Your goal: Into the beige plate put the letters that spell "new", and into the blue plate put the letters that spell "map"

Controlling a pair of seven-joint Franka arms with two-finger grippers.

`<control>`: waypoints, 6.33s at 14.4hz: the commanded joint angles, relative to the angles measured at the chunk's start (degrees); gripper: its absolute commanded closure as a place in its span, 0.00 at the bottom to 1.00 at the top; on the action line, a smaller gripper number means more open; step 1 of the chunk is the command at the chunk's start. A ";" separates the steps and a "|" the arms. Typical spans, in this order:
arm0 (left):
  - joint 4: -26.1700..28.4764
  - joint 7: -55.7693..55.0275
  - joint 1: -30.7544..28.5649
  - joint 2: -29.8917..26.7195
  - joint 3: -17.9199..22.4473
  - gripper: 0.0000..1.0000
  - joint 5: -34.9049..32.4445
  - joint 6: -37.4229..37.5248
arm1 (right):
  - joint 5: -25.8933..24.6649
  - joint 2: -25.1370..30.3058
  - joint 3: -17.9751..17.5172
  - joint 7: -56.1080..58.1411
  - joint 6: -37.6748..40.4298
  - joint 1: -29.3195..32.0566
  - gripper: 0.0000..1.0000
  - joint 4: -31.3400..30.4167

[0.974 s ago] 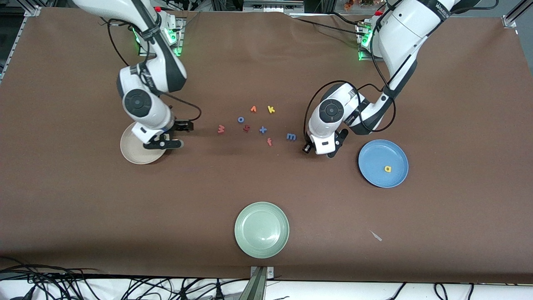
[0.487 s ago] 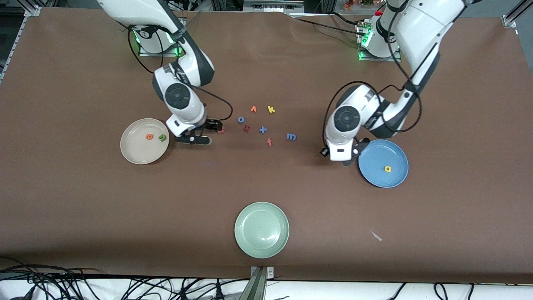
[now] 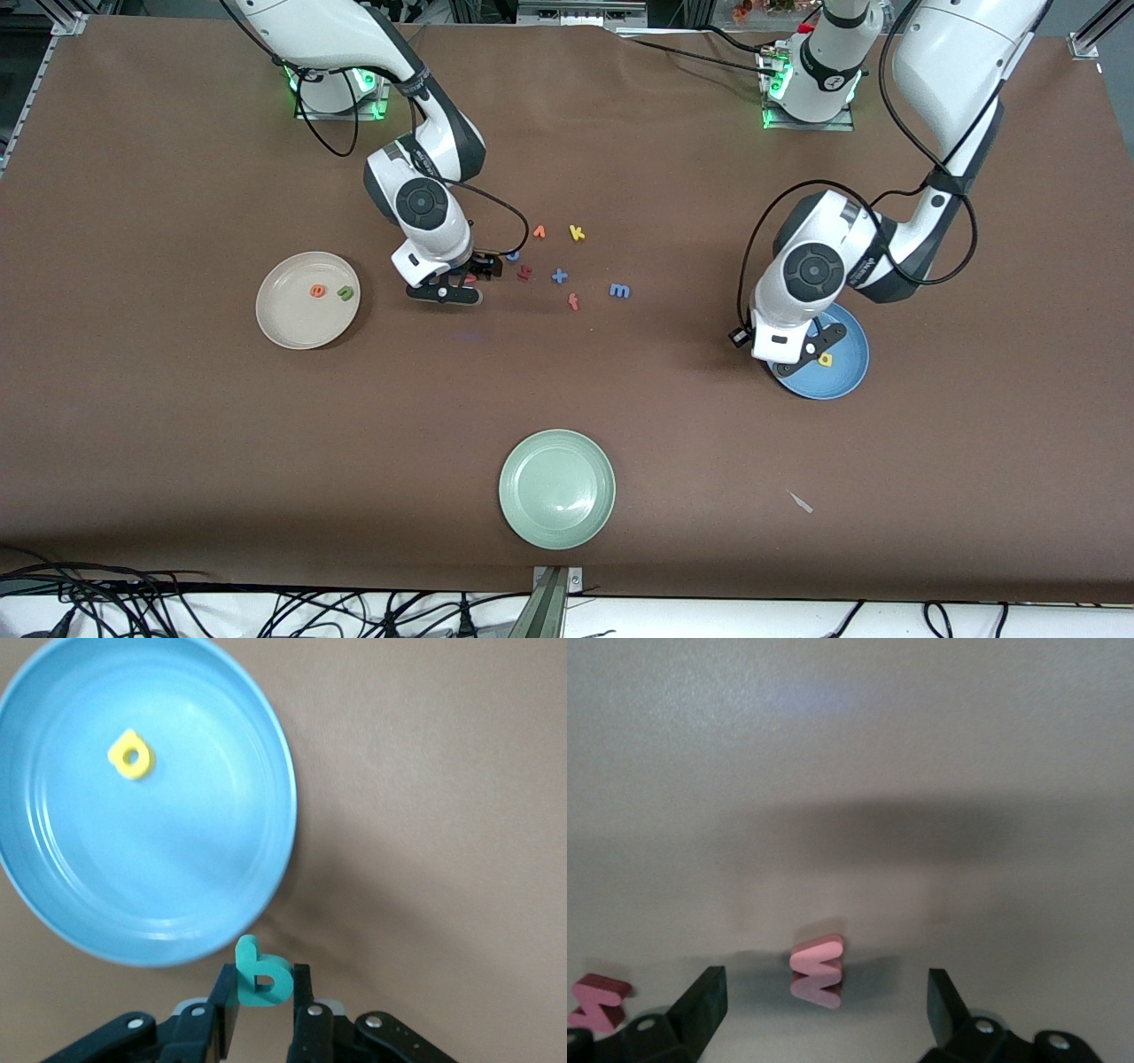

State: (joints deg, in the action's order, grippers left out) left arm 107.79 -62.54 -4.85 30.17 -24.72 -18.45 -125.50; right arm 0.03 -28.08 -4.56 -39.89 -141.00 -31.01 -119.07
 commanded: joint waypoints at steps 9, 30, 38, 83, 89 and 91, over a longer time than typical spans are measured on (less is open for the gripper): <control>0.32 17.63 -6.75 3.05 -0.42 0.18 -1.24 0.52 | 0.94 -1.54 0.17 0.87 -1.12 -0.64 0.90 1.12; -0.48 -44.47 13.10 6.47 -7.80 0.00 0.89 -9.68 | 1.03 9.97 25.31 49.38 13.55 0.60 0.01 -3.99; -0.56 -57.95 14.69 10.34 -7.72 0.09 -9.50 -13.89 | 2.34 7.07 24.87 49.30 48.24 0.33 0.00 21.85; -14.45 29.31 -12.11 9.21 -7.10 0.00 -8.62 15.53 | -3.10 27.64 3.68 43.93 54.25 29.51 0.00 26.70; -17.60 30.81 -12.55 -0.36 -11.93 0.00 -7.23 24.49 | -3.28 27.64 3.69 43.93 54.51 29.51 0.00 26.70; -24.34 35.36 -12.64 -3.00 -12.02 0.00 -1.36 30.54 | -3.28 27.64 3.77 43.93 54.51 29.60 0.00 26.70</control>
State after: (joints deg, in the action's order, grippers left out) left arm 87.84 -32.65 -16.68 31.02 -36.60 -24.28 -100.46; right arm -3.86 -1.01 -0.37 4.72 -86.98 -1.95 -92.11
